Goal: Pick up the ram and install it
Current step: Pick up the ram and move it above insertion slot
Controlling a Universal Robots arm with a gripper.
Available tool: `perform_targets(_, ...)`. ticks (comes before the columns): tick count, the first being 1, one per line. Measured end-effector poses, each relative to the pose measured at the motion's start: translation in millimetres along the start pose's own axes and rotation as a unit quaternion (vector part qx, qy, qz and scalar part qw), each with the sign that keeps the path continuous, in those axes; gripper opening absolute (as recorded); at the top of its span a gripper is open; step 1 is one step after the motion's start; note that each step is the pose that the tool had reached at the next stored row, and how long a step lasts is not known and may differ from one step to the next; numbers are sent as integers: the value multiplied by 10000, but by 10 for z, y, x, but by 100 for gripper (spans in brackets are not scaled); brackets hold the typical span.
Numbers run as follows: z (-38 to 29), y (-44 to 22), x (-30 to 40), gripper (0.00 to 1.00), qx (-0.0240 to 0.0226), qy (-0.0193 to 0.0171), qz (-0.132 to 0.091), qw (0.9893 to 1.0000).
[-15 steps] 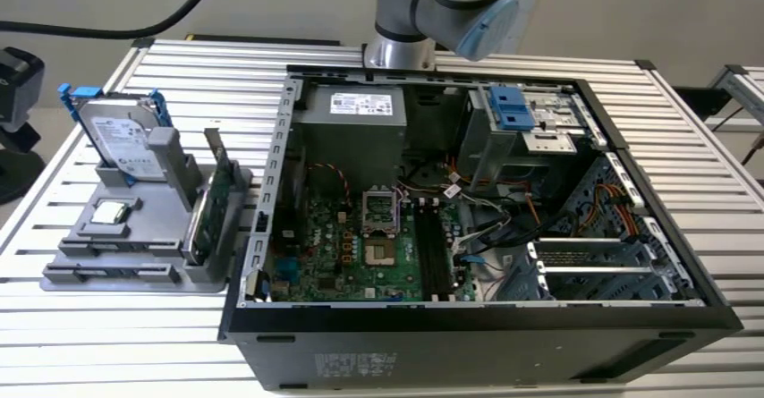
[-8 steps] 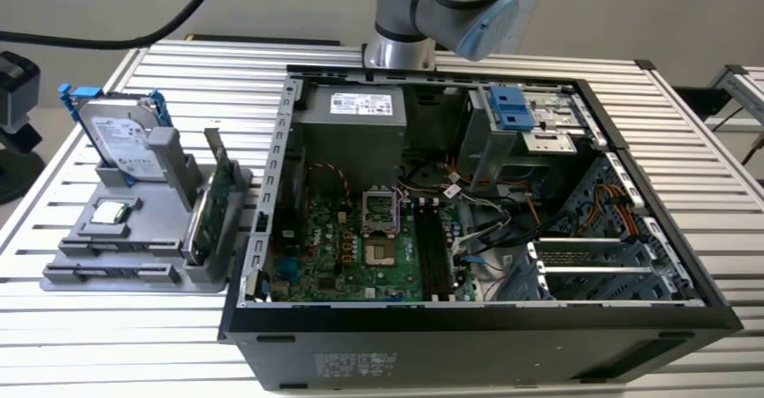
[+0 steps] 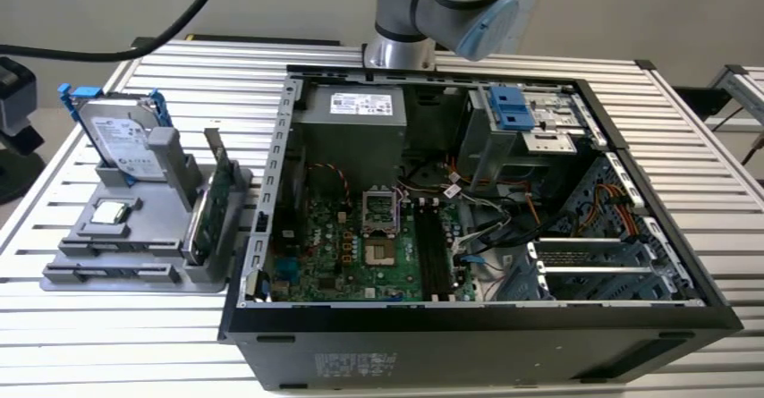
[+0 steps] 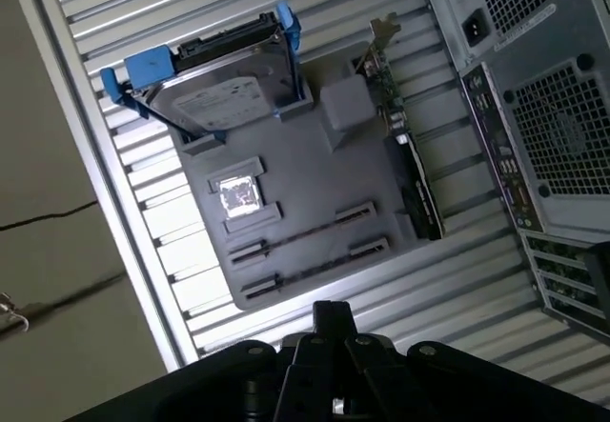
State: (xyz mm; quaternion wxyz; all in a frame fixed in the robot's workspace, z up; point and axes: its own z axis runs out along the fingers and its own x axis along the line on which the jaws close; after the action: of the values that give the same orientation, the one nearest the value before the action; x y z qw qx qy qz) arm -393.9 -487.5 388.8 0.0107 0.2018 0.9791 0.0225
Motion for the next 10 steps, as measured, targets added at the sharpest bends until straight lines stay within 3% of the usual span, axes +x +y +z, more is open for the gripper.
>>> perform_targets(5,7,0,0,0,3,-15,296,9996)
perform_targets(10,13,1,1,0,7,-28,573,9984)
